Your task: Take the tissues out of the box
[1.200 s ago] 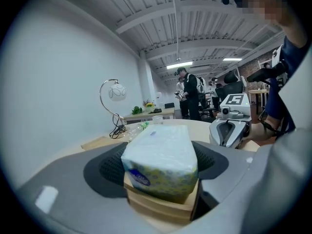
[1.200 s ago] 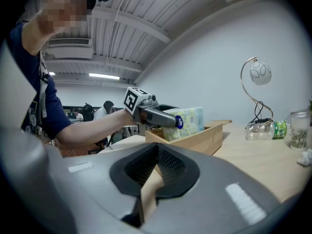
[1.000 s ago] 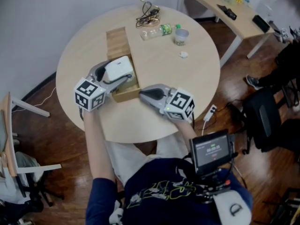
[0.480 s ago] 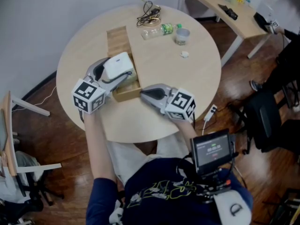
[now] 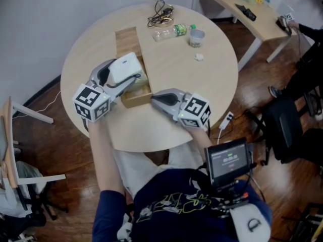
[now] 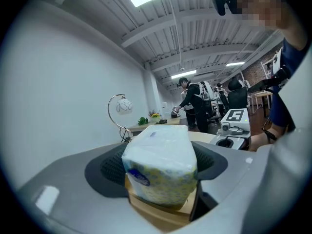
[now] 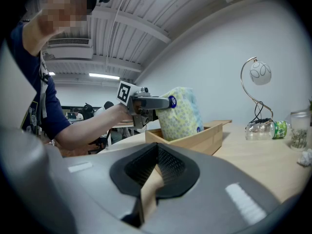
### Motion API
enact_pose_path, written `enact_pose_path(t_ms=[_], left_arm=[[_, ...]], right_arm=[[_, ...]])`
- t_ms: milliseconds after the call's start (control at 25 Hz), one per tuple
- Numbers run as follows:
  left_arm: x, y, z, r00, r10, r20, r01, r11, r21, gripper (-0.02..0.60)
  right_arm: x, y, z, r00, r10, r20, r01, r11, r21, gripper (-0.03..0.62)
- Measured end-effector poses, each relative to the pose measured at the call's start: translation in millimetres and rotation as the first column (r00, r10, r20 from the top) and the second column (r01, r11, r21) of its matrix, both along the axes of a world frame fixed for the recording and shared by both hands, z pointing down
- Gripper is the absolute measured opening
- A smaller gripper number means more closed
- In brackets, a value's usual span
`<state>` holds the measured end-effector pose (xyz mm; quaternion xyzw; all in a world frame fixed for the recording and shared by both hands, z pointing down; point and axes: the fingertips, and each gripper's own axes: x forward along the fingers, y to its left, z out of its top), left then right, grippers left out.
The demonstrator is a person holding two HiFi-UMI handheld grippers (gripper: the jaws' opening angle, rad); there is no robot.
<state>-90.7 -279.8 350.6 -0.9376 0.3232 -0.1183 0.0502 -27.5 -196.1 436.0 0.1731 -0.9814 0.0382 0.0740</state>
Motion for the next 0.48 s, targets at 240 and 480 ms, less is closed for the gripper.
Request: enact_pose_path(t_ms=[240, 480], left_arm=[[-3.2, 4.8, -20.5, 1.0, -0.001, -0.014, 0.002, 0.999, 0.041, 0.383], [-3.5, 14.4, -34.4, 1.0, 0.0, 0.004, -0.001, 0.997, 0.079, 0.383]], right_arm=[[1.2, -0.4, 3.1, 1.0, 0.0, -0.006, 0.0, 1.0, -0.004, -0.003], [3.1, -0.2, 2.8, 1.0, -0.005, 0.001, 0.005, 1.0, 0.0, -0.003]])
